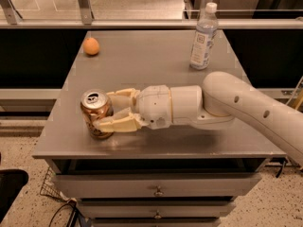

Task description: Move orange can near orange

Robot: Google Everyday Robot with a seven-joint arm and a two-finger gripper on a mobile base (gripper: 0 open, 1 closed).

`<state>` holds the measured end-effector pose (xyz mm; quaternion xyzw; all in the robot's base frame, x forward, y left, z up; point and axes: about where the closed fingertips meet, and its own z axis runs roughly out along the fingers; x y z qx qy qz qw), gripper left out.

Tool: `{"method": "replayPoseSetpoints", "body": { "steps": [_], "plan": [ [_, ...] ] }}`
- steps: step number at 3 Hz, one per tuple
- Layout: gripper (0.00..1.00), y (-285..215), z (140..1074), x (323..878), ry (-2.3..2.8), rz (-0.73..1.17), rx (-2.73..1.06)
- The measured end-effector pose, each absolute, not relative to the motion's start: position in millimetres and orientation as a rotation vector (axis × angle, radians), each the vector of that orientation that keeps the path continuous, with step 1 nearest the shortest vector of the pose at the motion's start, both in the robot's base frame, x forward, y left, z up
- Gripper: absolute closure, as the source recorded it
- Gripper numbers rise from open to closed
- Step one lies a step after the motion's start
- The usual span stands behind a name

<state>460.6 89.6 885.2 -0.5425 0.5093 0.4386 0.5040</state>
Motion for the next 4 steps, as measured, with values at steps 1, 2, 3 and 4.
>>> {"method": "replayPoseSetpoints", "body": {
  "steps": [1,2,3,4],
  "plan": [
    [1.0,91,885,460,1.228,1.06,-1.312],
    [1.0,91,885,460,1.228,1.06,-1.312],
    [1.0,87,898,466,1.231,1.033,-1.316],
    [1.0,84,920,497,1.272,0.971,-1.34]
  ]
}}
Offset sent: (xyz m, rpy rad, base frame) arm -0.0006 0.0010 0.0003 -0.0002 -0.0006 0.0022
